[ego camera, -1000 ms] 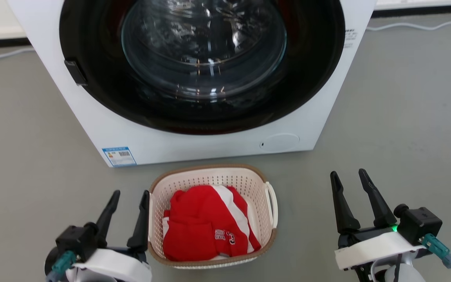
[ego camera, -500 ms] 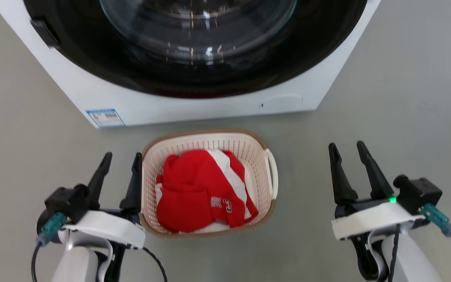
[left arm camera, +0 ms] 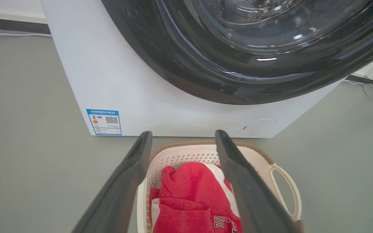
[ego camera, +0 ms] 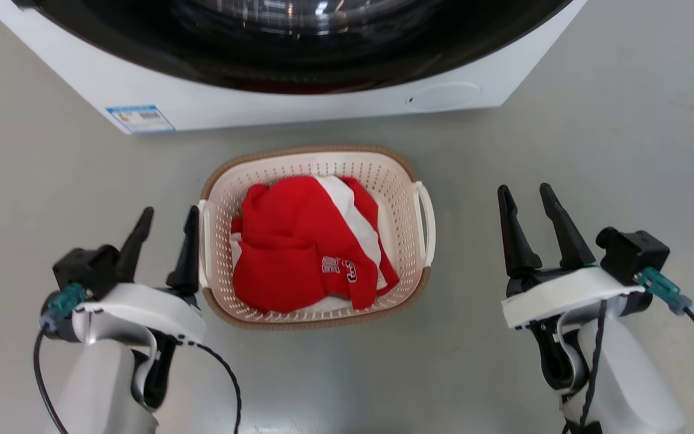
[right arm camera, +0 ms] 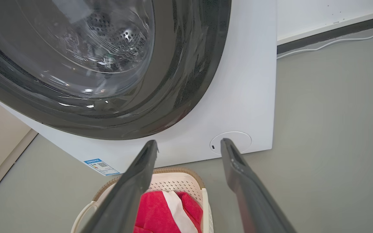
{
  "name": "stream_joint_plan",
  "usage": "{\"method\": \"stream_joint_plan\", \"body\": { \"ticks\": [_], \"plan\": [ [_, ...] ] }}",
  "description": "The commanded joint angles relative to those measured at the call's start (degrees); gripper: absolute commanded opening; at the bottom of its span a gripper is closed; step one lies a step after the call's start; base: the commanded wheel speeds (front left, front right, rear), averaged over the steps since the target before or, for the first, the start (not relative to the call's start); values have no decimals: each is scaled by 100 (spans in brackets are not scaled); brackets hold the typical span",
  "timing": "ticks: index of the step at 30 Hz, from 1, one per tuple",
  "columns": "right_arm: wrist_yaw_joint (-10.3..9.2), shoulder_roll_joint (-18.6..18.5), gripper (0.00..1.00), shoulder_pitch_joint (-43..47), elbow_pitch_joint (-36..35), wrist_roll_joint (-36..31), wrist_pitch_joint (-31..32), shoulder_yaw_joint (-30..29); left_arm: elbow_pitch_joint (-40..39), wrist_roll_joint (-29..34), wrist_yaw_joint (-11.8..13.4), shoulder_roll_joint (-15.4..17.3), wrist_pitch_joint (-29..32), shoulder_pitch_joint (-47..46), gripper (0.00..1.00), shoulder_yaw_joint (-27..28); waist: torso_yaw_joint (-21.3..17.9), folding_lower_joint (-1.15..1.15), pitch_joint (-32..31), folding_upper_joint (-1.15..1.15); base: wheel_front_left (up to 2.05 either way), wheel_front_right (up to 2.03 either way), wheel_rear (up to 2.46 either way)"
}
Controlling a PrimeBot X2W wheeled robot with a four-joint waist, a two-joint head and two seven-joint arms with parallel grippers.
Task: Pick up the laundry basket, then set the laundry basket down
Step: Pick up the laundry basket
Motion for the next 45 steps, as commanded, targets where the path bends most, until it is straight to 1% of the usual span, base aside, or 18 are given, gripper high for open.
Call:
{"method": "stream_joint_plan", "body": {
  "ticks": [1,8,13,17,20,23,28,31,35,40,43,45],
  "plan": [
    [41,15,100,-110,-26,49,-79,141,-41,-36,-34,154,-35,-193,100,154,26,0,127,0,0,0,0],
    [41,15,100,-518,481,91,-79,219,636,-76,-34,283,-35,-719,100,63,92,0,574,0,0,0,0],
    [41,15,100,-811,759,81,-79,253,1066,-108,-34,332,-35,-1098,100,-175,140,0,915,0,0,0,0],
    [41,15,100,-1040,1099,45,-79,265,1353,-179,-34,342,-35,-1392,100,-362,191,0,1183,0,0,0,0],
    [41,15,100,-1236,1453,104,-79,281,1588,-368,-34,295,-35,-1616,100,-413,232,0,1380,0,0,0,0],
    [41,15,100,-1442,1688,116,-79,319,1857,-460,-34,300,-35,-1835,100,-592,280,0,1562,0,0,0,0],
    [41,15,100,-1825,2110,260,-79,556,2434,-643,-34,327,-35,-2268,100,-850,313,0,1929,0,0,0,0],
    [41,15,100,-2020,2288,349,-79,723,2723,-721,-34,324,-35,-2468,100,-905,323,0,2098,0,0,0,0],
    [41,15,100,-2194,2558,460,-79,907,2993,-892,-34,286,-35,-2637,100,-956,336,0,2233,0,0,0,0],
    [41,15,100,-2457,2768,588,-79,1085,3239,-1025,-34,340,-35,-2868,100,-1128,337,0,2420,0,0,0,0],
    [41,15,100,-2569,2887,679,-79,1200,3376,-1129,-34,331,-35,-2978,100,-1326,350,0,2510,0,0,0,0],
    [41,15,100,-2622,3018,788,-79,1288,3602,-1269,-34,298,-20,-3045,100,-1492,352,0,2537,0,0,0,0]
  ]
}}
